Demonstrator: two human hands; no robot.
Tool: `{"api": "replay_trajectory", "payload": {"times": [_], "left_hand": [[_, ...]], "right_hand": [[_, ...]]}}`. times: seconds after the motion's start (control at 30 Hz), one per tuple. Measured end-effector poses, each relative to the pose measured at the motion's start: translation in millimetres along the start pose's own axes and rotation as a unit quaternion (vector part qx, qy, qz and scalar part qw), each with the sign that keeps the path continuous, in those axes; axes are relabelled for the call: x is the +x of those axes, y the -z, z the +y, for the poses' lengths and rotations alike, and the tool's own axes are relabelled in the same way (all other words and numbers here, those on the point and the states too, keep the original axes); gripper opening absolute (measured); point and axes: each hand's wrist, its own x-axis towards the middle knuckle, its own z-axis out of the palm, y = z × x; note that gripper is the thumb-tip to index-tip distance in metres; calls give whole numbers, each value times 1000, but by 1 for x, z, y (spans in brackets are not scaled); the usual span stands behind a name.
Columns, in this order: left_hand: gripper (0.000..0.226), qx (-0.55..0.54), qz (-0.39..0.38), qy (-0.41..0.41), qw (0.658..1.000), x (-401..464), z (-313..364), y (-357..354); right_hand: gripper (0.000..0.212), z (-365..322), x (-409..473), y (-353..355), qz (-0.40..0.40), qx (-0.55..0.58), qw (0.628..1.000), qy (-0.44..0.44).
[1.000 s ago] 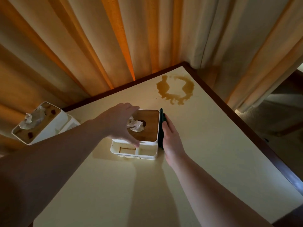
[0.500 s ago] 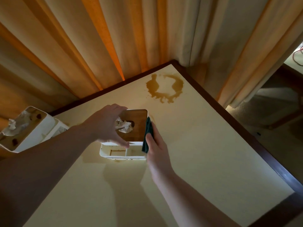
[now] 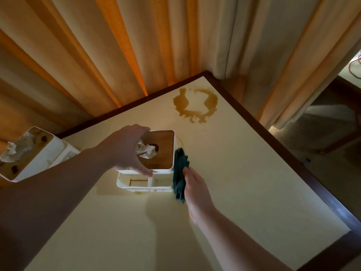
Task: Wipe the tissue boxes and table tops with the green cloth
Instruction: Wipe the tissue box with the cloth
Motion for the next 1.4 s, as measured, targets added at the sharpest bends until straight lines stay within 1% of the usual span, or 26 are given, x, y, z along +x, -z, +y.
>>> {"api": "replay_trajectory", "payload": {"times": [0.1, 0.2, 0.3, 0.4, 0.53, 0.7, 0.93, 1.03, 1.17, 1.27, 1.4], "left_hand": [[143, -4, -3, 7, 1000, -1, 0, -1], [144, -1, -3, 6, 1000, 0, 0, 0], [143, -3, -2, 4, 1000, 0, 0, 0], [142, -7, 4, 1, 1000, 0, -1, -1], [141, -8, 7, -3, 1000, 0, -1, -1], [141, -9, 11, 0, 1000, -1, -3, -4], [141, -16, 11, -1, 1000, -1, -4, -5], [140, -25, 19, -5, 999, -2, -4, -6], [138, -39, 26, -5, 999, -2, -4, -6], [138, -37, 22, -5, 999, -2, -3, -5], [138, -29, 19, -3, 999, -2, -2, -6]], "right_hand": [[33, 8, -29, -2, -29, -1, 1000, 9], [32, 2, -26, -11, -24, -2, 998, 64], [33, -14, -1, -20, 3, -16, 994, 108], [33, -31, 33, -26, 13, -15, 993, 117], [46, -38, 63, -25, 42, -37, 988, 146], [47, -26, 48, -20, 29, -73, 987, 142], [43, 12, -8, -12, -18, 61, 995, 75], [43, 6, -12, -13, -32, 86, 993, 77], [45, -19, 20, -22, -26, 73, 989, 123], [52, -41, 44, -27, -8, 56, 992, 112], [43, -46, 56, -30, -8, -1, 995, 101]]}}
